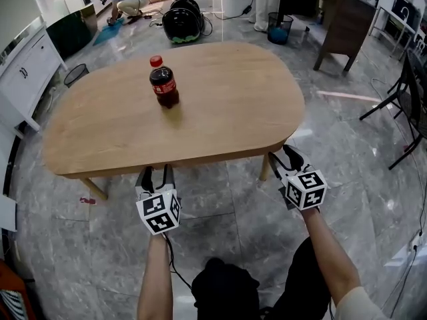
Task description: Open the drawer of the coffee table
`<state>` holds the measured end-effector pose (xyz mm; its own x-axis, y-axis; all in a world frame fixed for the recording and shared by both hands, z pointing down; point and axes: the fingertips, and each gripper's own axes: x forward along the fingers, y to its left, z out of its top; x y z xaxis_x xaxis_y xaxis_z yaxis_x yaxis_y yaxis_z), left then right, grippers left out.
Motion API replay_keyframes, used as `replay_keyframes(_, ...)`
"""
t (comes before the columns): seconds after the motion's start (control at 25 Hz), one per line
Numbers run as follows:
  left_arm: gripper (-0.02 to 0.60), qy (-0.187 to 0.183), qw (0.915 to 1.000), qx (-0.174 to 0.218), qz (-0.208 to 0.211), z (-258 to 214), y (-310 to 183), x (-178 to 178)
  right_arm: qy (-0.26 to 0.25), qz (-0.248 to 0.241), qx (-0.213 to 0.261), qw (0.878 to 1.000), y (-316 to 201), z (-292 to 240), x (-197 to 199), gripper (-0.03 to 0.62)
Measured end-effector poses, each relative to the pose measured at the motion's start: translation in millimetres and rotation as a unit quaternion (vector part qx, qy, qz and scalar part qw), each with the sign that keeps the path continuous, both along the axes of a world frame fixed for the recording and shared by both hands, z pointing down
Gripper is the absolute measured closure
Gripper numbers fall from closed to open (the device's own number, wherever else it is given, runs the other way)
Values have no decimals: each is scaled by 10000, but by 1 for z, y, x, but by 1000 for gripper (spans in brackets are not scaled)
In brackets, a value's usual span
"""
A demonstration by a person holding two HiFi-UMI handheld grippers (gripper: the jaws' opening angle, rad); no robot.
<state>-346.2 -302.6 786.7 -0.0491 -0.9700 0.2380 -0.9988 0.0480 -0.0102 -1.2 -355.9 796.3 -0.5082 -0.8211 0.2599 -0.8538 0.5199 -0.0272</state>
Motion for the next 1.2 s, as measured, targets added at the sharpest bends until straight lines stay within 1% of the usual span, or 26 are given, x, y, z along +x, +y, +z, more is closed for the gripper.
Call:
replay_keyframes(0.08,360,26,10000,15,-46,-1,-1,0,72,-8,62,10000,0,-1,1,367)
replay_keyframes(0.16,359,49,9999,14,-92,-1,-1,0,67,55,93,9999,1,-1,4,352)
replay_keyframes(0.36,357,127,9999,23,-31,1,-1,-1,61,111,-4,9999,-6,6,10,335)
replay_keyframes(0.48,357,87,9999,12,55,3,0,-1,162,60,-33,9998,-9,7,10,330)
replay_keyframes(0.64,357,77,9999,70,50,1,0,-2,122,-84,73,9999,-15,-2,3,322)
replay_keyframes(0.76,357,94,9999,84,20,1,0,-2,287,-221,96,9993,-16,0,-6,322)
replay_keyframes(0.84,357,127,9999,43,19,1,-2,-1,363,-185,69,9991,-19,2,-10,322)
replay_keyframes(1.04,357,142,9998,-123,52,2,0,-3,239,-39,26,9997,-15,3,-15,315)
replay_keyframes(1.2,357,167,9997,-151,30,5,0,1,271,-44,-19,9996,-10,2,-8,315)
